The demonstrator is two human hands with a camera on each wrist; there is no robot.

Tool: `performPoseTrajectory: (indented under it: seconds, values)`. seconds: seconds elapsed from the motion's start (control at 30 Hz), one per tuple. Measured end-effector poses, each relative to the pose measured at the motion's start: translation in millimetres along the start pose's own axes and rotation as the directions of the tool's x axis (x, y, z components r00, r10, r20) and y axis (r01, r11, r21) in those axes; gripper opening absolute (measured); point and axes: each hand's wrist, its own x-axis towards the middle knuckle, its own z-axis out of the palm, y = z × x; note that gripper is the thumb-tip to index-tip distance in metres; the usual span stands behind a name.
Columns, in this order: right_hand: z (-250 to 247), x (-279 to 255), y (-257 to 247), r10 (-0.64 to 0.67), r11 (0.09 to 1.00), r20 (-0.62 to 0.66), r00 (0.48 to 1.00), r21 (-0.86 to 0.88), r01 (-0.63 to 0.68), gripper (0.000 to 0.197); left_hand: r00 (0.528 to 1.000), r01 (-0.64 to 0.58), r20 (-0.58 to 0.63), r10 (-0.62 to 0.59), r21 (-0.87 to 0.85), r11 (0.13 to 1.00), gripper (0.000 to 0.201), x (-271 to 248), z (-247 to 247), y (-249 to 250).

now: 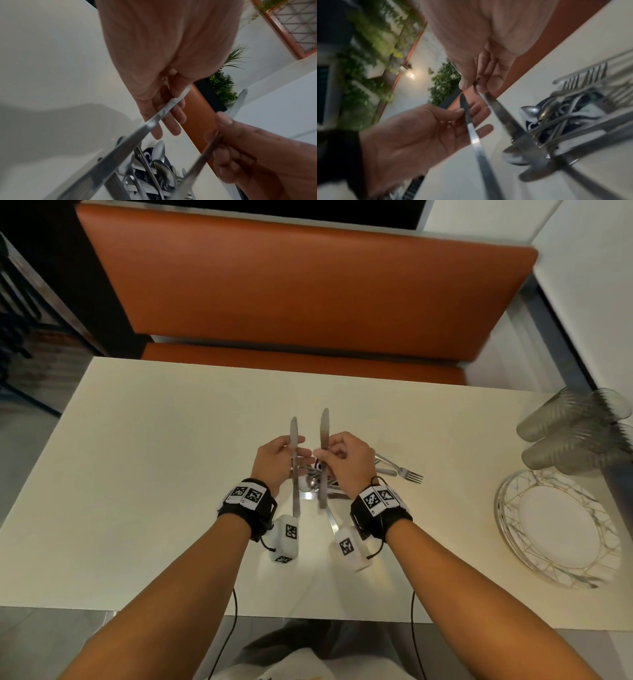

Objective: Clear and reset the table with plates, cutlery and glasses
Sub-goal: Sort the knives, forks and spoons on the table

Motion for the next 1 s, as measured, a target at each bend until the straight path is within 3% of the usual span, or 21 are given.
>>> performPoseTrajectory:
  seconds: [0.17,0.37,0.53,0.67,0.9,1.0]
  values:
    - [0.3,1.6,-2.2,0.094,0.996,0.066,0.993,-0.011,-0.094,0.016,0.997,-0.022,0.077,0.016,0.084,0.996,0.027,-7.0,16.2,-0.4]
    - [-3.5,0.6,-0.6,0.007,0.98,0.017,1.0,-0.2,-0.003,0.02,0.992,0.008,0.125,-0.02,0.091,0.996,0.024,-16.0,30.2,2.9]
    - [-6.7,4.9,1.0,-0.009,0.986,-0.022,1.0,-0.168,0.005,0.012,0.993,-0.042,0.115,0.028,0.12,0.992,0.027,-13.1,33.6,-3.1]
    - [-10.6,13.4,0.0,-0.036,0.97,-0.008,0.999,-0.24,0.033,0.023,0.988,0.001,0.156,-0.006,0.034,0.999,0.032,-9.6,34.8,-7.0]
    - [-12.1,19.4,3.5,0.066,0.989,-0.087,0.994,-0.128,-0.077,0.01,0.964,0.031,0.264,-0.024,-0.021,0.999,0.037,-11.5,36.5,0.0]
    - [-14.3,18.7,2.1,0.104,0.99,-0.071,0.992,-0.083,-0.11,0.018,0.962,0.046,0.27,-0.038,-0.023,0.999,0.044,-10.5,33.4,-2.7]
